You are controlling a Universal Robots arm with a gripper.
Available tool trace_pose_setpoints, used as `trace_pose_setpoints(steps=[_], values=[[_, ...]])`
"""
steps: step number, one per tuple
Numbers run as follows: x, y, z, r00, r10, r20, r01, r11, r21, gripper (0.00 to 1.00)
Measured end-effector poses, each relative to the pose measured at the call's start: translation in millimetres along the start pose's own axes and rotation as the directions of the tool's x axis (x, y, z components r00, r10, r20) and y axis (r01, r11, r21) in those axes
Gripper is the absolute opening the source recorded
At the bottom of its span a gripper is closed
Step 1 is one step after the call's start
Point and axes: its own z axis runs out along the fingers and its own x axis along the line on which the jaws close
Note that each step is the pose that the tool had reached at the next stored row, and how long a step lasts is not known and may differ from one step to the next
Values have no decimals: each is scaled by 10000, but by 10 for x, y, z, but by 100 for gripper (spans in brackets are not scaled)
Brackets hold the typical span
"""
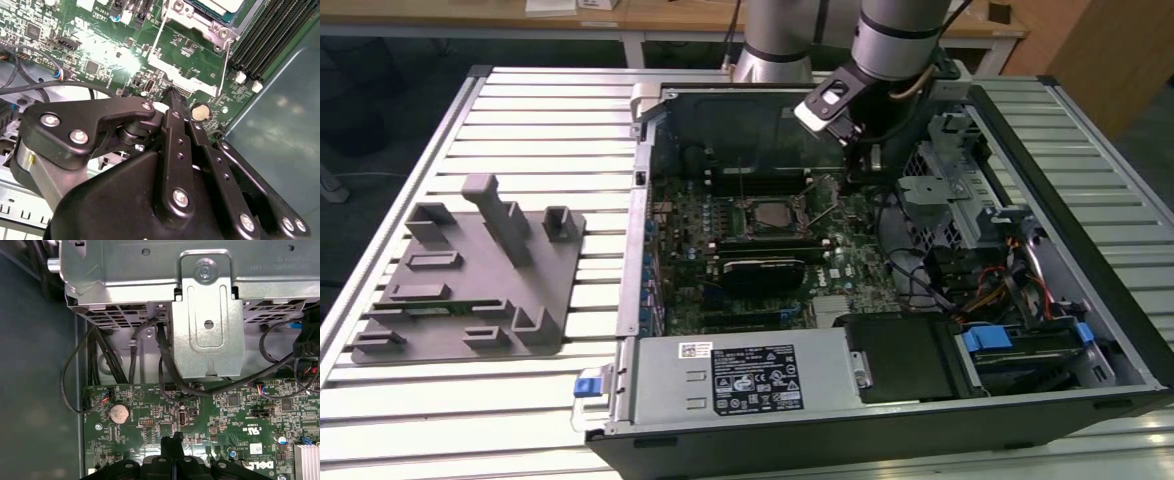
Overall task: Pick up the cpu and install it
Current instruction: 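Close the cpu cover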
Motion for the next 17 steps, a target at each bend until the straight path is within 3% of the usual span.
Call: trace_pose_setpoints(steps=[8, 17], values=[[31, -54, 9, 10000, 0, -1, 0, 10000, 1, 11], [36, -203, 8, 10000, 33, -12, -33, 10000, 1, 11]])
